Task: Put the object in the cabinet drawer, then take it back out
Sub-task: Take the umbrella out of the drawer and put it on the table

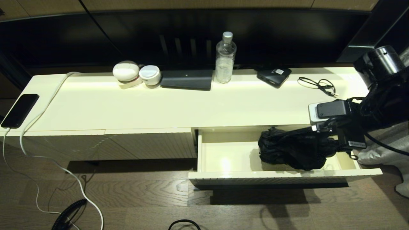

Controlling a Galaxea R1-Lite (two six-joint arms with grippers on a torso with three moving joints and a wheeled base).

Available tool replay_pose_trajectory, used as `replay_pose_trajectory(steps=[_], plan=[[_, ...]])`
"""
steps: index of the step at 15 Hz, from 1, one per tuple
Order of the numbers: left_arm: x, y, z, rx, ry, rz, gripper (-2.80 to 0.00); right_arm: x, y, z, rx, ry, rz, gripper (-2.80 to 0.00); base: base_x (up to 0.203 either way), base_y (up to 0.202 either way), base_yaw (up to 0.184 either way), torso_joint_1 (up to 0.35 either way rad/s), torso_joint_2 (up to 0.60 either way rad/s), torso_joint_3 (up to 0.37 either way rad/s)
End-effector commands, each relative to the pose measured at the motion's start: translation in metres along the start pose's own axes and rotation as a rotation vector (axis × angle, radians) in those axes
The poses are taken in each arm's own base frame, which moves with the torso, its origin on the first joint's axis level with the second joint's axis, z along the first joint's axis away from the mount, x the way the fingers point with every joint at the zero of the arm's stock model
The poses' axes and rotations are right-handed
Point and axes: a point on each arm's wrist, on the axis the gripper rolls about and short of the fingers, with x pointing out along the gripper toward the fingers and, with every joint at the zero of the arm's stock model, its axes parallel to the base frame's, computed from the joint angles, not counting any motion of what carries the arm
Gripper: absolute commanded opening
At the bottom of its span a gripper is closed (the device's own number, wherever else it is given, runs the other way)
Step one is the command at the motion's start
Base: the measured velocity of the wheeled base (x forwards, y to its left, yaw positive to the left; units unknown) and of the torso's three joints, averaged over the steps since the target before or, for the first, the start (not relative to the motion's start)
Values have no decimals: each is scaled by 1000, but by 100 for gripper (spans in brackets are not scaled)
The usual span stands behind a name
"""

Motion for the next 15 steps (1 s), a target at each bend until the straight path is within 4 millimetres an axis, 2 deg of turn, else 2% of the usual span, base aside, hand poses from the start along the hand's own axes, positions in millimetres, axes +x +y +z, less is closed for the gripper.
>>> replay_pose_trajectory(steps=[1, 4, 5, 9, 11, 15], plan=[[0, 0, 0, -1, -2, 0, -280, -28, -8, 4, -10, -10, -78, -280, 0, 0, 0, 0, 0, 0], [0, 0, 0, -1, -1, 1, -280, -52, -30, 10, 34, 25, -198, -280, 0, 0, 0, 0, 0, 0], [0, 0, 0, -1, -2, 0, -280, -55, -36, 12, 48, 29, -215, -280, 0, 0, 0, 0, 0, 0], [0, 0, 0, -1, -2, 0, -280, -35, -58, 27, 229, 59, -275, -280, 0, 0, 0, 0, 0, 0], [0, 0, 0, -1, -2, 0, -280, -22, -65, 33, 261, 55, -307, -280, 0, 0, 0, 0, 0, 0], [0, 0, 0, -1, -2, 0, -280, -8, -64, 46, 353, 15, -306, -280, 0, 0, 0, 0, 0, 0]])
